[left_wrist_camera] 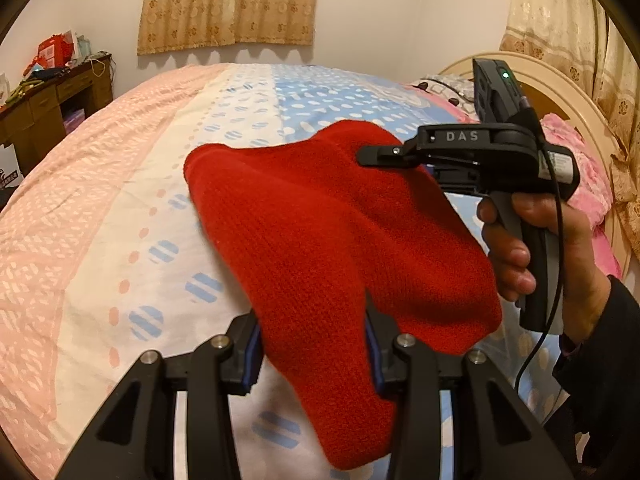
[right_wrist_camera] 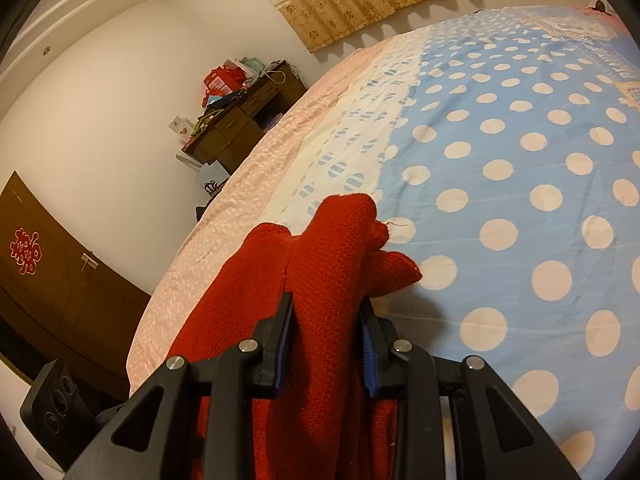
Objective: Fold small clothes
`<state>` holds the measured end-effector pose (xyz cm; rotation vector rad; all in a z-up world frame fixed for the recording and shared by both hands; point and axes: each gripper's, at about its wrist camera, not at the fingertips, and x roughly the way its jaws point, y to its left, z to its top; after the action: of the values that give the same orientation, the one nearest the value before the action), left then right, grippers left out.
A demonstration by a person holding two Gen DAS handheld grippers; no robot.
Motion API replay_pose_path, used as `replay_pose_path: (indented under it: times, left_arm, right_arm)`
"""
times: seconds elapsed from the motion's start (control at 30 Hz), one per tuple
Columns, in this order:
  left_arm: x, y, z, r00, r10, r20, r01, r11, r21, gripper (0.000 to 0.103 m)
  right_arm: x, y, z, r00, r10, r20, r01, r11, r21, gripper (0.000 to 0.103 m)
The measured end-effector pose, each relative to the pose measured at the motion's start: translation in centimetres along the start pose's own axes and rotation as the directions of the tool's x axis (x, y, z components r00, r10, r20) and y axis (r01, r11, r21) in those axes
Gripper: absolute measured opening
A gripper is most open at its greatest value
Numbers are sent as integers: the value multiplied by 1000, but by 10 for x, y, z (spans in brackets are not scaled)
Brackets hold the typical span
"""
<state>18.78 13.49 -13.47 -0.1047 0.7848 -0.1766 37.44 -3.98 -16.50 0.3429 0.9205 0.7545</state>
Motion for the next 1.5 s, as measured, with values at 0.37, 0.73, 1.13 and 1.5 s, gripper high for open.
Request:
replay_pose_path:
  times: [0.37, 0.73, 1.13, 1.5]
  left_arm:
    - [3, 9, -14, 1000, 2, -23, -2, 1000, -18, 42]
    - [5, 14, -31, 999, 19, -30, -20, 1000, -16, 58]
    - [-1, 10, -31, 997, 73, -34, -72, 997, 12, 69]
    - [-28, 16, -14, 984, 167, 62, -170, 985, 31, 86]
  right_arm:
    - [14, 4, -1, 1000, 5, -21, -5, 1000, 0, 30]
    - [24, -6, -7, 999, -29, -37, 30, 999, 15, 30]
    - [29, -12, -11, 998, -55, -42, 55, 998, 16, 35]
    - [15, -2, -9, 993, -113, -20, 112, 993, -35, 36]
